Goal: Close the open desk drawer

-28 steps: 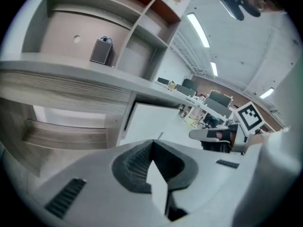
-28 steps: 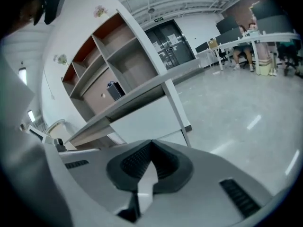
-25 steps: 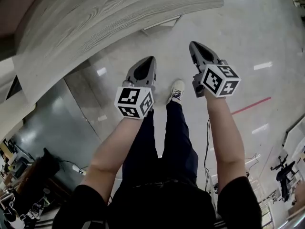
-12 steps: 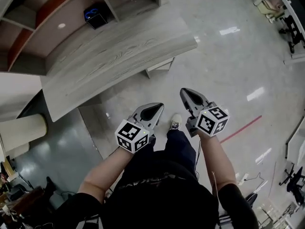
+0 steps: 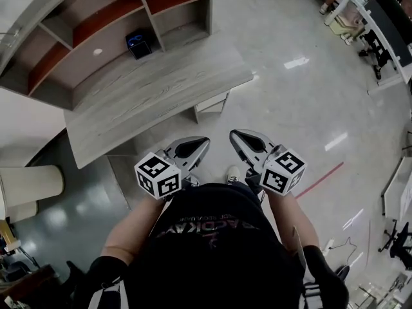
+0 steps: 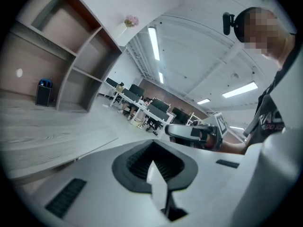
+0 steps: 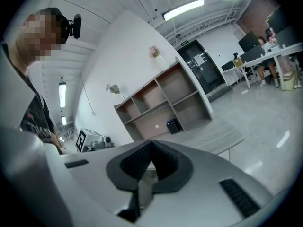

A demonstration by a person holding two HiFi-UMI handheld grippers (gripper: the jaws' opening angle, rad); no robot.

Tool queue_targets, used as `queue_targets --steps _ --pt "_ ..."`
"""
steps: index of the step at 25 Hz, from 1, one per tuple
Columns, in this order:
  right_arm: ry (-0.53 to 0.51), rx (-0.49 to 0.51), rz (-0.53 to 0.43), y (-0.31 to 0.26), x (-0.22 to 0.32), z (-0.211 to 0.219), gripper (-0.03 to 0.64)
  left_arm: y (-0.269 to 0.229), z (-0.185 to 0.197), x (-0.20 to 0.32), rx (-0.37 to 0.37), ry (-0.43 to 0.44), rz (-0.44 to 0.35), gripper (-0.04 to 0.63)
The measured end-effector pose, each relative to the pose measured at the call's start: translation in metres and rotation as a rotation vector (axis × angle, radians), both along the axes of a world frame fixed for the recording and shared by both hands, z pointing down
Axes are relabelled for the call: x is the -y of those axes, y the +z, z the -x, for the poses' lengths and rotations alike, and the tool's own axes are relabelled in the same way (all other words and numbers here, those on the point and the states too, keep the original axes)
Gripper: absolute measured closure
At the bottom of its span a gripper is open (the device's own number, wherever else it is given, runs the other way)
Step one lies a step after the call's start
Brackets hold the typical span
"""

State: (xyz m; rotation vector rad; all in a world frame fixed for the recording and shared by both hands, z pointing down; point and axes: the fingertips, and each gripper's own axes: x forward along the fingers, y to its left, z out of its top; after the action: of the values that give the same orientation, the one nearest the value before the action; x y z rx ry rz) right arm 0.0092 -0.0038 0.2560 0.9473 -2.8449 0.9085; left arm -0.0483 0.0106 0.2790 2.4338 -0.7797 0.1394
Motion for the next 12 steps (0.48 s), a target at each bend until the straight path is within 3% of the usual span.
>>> queue_targets --steps 4,12 --pt "-0.044 -0.004 -0.029 -0.017 -0.012 0.009 0.6 -0.028 0.006 0.011 -0.031 -0.024 -0.048 0.584" --pt "-0.106 -0.027 -0.086 -0.035 -0.034 0.017 0.6 -0.044 -0.009 -0.008 -0.065 0.057 -0.062 0.584"
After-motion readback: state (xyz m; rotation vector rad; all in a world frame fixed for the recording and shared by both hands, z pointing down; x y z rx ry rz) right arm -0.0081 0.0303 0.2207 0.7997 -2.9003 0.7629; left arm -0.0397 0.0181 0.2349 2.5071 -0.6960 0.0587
